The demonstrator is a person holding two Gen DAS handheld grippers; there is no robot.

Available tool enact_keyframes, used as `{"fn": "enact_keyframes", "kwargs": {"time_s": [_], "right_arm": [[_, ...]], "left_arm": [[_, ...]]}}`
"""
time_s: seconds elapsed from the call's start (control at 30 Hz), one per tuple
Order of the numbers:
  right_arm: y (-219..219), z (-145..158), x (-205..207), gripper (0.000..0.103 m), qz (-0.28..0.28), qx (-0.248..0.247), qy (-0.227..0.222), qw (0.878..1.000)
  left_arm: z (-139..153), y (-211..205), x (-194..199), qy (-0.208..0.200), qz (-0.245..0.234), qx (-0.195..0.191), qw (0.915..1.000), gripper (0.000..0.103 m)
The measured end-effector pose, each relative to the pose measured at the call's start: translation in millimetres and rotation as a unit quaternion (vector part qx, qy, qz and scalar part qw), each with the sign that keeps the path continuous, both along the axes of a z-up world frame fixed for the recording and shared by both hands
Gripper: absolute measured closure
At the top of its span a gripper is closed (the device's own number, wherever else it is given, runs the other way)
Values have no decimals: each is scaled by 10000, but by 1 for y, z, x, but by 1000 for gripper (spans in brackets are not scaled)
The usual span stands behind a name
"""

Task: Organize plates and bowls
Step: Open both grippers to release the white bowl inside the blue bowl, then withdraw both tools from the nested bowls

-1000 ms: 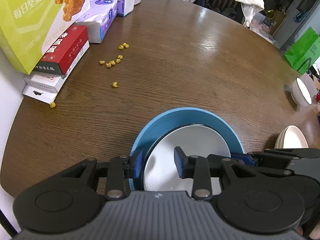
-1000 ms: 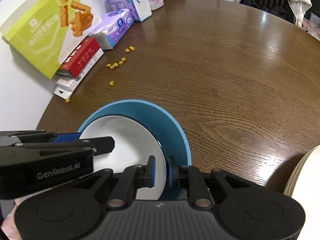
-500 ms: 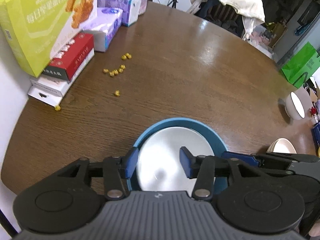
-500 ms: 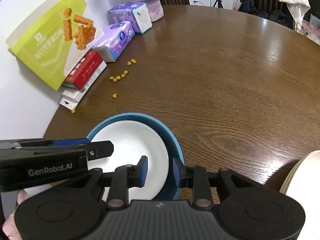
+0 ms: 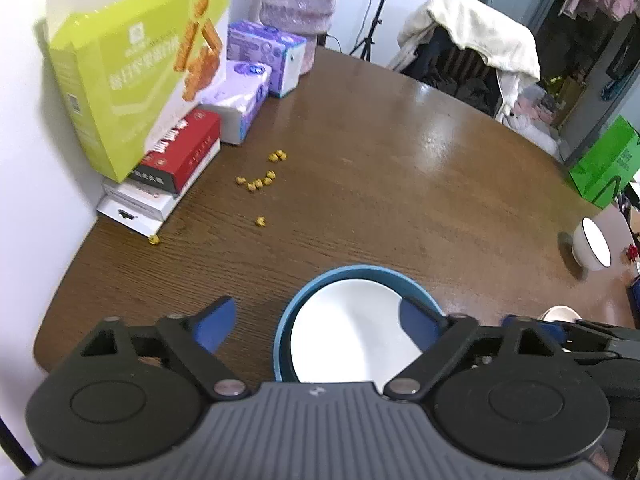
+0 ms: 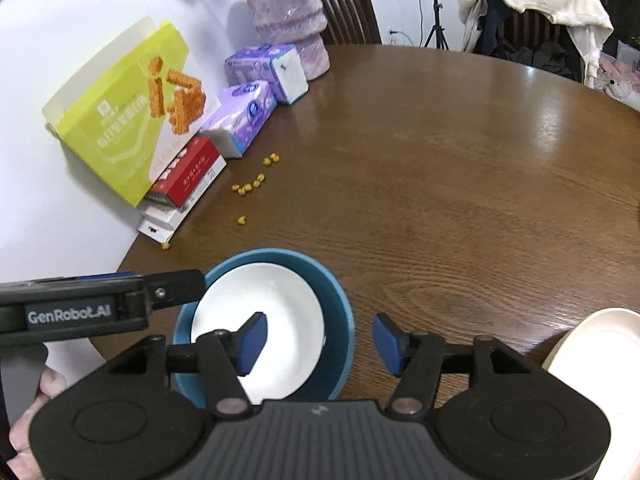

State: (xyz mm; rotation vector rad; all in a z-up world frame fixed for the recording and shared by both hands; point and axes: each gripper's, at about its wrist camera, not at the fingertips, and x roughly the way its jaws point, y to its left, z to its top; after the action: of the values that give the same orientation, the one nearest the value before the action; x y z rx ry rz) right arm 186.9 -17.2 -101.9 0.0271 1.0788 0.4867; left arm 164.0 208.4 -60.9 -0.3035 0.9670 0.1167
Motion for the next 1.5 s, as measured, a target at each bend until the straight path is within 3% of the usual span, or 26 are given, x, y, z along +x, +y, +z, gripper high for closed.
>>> {"fn": "enact_keyframes", "kwargs": {"time_s": [0.1, 0.23, 0.33, 0.63, 0.8, 1.5], "right_arm": [[-14, 7, -3, 21, -101, 59, -117, 9999], [-35, 13, -5, 19, -289, 105, -163, 9994], [-52, 16, -5, 10, -442, 148, -214, 9987], [-99, 23, -5, 9, -919, 207, -307, 9951], [-119, 25, -6, 0, -1163, 196, -360, 9924], [-179, 27, -5, 0, -1870, 114, -439, 9813]], "left_arm": [[9, -2, -7, -162, 59, 37, 9998, 0], [20, -11, -12, -355, 91, 5, 9993, 0], [25, -20, -10, -432, 31, -96, 9990, 0], [28, -63, 3, -446, -411, -79, 9981, 0], [31, -77, 8, -505, -583, -66, 9970, 0], [37, -120, 40, -716, -1191, -128, 9902, 0]]}}
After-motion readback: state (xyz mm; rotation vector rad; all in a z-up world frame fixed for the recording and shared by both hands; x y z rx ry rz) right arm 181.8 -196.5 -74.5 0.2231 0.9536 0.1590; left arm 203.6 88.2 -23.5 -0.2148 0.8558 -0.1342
